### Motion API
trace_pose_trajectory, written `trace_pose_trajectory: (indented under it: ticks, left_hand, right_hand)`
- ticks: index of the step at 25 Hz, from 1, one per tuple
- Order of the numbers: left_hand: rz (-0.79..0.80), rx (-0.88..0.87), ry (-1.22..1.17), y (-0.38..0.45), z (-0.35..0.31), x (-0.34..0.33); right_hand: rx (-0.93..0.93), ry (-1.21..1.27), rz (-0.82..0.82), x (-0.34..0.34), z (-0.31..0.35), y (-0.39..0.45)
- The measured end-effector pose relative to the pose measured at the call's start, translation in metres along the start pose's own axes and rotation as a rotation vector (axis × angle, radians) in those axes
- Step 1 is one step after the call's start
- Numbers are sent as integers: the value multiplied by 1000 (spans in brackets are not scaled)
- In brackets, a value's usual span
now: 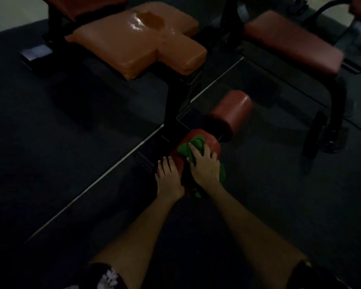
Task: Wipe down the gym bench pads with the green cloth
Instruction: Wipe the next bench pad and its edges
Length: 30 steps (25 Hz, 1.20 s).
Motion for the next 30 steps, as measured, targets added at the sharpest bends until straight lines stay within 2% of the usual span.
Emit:
trace_pose_trajectory:
  ticks: [2, 7, 11, 13, 17, 20, 26, 28, 30]
  left_hand:
    - [-72, -75, -51, 5, 9, -5]
    - [-106, -178, -72, 8, 12, -7]
    - [-129, -209, -56, 12, 16, -10]
    - [-114, -229, -26, 14, 16, -11]
    - [-80, -209, 14, 16, 14, -10]
    - [-40, -162, 56, 15, 10, -6]
    - [-18, -138, 96, 11, 4, -3]
    - [-26, -134, 87, 7, 3, -3]
    - [-24, -125, 86, 7, 2, -1]
  right_hand:
    - [-13, -65, -131, -4, -1, 6]
    - [-138, 82, -231, 1, -15, 37]
    - [38, 62, -376, -11, -4, 15]
    - [85, 78, -422, -5, -15, 33]
    - [-9, 71, -439, 3, -32, 67]
    - [-49, 79, -447, 2, -26, 55]
    - [75, 421, -548, -32, -28, -18]
    - [94, 415, -566, -29, -40, -10]
    - [-6, 415, -533, -19, -59, 24]
Point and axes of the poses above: each hand's wrist, its own y-axis towards the middle knuckle, its own x-axis out of the back of the hand, z = x × y, the point moved 7 cm from there along y, towards the middle knuckle, and after that the axes turned 10 degrees about -y, right-handed, at the moved point
